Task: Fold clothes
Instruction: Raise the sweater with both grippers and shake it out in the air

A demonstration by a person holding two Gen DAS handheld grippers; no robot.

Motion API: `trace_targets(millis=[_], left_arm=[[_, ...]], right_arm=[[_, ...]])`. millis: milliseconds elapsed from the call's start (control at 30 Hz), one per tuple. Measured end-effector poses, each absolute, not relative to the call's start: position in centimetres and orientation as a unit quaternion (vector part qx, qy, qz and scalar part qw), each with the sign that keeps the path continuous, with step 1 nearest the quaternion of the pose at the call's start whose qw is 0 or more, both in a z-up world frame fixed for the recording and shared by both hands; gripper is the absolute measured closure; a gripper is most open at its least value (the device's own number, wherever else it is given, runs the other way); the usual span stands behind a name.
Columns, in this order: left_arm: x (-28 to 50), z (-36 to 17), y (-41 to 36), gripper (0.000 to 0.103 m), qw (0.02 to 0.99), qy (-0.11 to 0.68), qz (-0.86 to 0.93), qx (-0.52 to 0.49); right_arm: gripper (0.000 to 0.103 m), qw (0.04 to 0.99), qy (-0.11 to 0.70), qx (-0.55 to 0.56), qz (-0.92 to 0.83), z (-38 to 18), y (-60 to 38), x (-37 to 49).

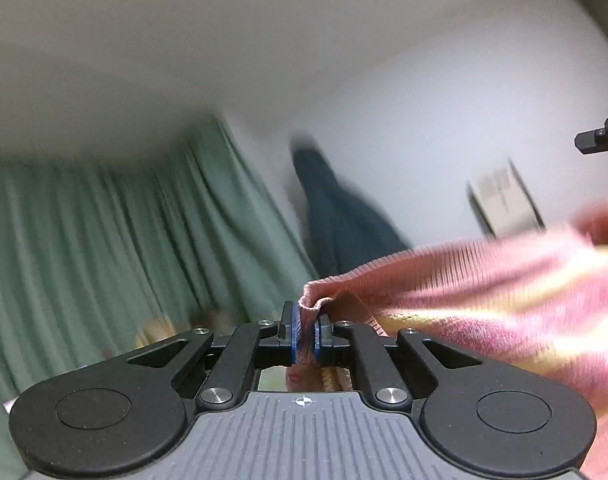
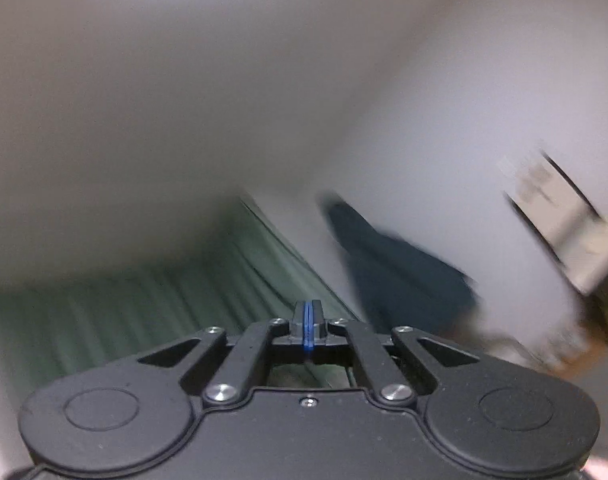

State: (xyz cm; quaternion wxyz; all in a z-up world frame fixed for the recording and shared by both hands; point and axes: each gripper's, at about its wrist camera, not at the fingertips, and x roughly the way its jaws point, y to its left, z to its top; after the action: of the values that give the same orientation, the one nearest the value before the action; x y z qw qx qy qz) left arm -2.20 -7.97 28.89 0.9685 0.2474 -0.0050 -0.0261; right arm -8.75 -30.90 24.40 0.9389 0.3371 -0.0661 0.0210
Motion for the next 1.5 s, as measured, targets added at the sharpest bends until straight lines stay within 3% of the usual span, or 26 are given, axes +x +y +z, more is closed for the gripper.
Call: trace_targets(millis=[100, 167, 300, 400, 467, 533, 700, 767, 833, 867, 967, 1167, 1500], left_arm=[[5.6, 20.5, -10.2, 0.096, 0.949, 0.100, -0.028, 0.299], [10.1, 13.6, -11.4, 0.096, 0.919, 0.171, -0.021, 0.354], [12.4, 2.9, -11.1, 0.096, 0.875, 0.289, -0.006, 0.387], [11.3, -0.1, -10.3, 0.096, 0.876, 0.297, 0.010, 0.381], [10.2, 0.1, -9.4, 0.096, 0.881, 0.300, 0.017, 0.365], [10.2, 0.4, -8.2, 0.096, 0.885, 0.295, 0.023, 0.359], [9.0, 1.4, -6.3, 0.096, 0.890, 0.282, 0.024, 0.357], [9.2, 1.9, -5.8, 0.096, 0.896, 0.272, 0.024, 0.350], [8.7, 2.2, -5.8, 0.096, 0.903, 0.261, 0.023, 0.339], [8.9, 2.4, -5.7, 0.096, 0.907, 0.256, 0.024, 0.333], [8.5, 3.5, -5.3, 0.096, 0.921, 0.230, 0.026, 0.313], [3.8, 9.6, -4.7, 0.096, 0.960, 0.110, 0.024, 0.257], [-10.0, 24.8, -5.3, 0.096, 0.943, -0.191, 0.076, 0.260]], right_arm=[[0.102, 0.949, 0.078, 0.307, 0.005, 17.9, -30.4, 0.7], [0.096, 0.935, 0.204, 0.289, 0.018, 11.7, -29.8, 5.6], [0.092, 0.898, 0.391, 0.193, 0.062, 0.3, -26.4, 9.1], [0.086, 0.883, 0.445, 0.061, 0.134, -3.6, -23.2, 10.5], [0.071, 0.885, 0.439, -0.016, 0.153, -3.9, -21.5, 11.1], [0.064, 0.887, 0.421, -0.079, 0.173, -3.6, -19.9, 11.6], [0.067, 0.853, 0.456, -0.057, 0.247, -4.5, -18.9, 15.0], [0.083, 0.845, 0.463, -0.039, 0.267, -4.6, -19.0, 15.2], [0.089, 0.848, 0.458, -0.036, 0.266, -4.9, -19.2, 13.7], [0.096, 0.852, 0.452, -0.041, 0.263, -5.0, -18.9, 13.1], [0.096, 0.900, 0.387, -0.072, 0.186, -3.8, -19.1, 10.6], [0.097, 0.984, 0.142, -0.102, 0.030, 5.8, -20.1, 1.9], [0.097, 0.950, -0.230, -0.181, -0.110, 20.1, -16.1, -11.5]])
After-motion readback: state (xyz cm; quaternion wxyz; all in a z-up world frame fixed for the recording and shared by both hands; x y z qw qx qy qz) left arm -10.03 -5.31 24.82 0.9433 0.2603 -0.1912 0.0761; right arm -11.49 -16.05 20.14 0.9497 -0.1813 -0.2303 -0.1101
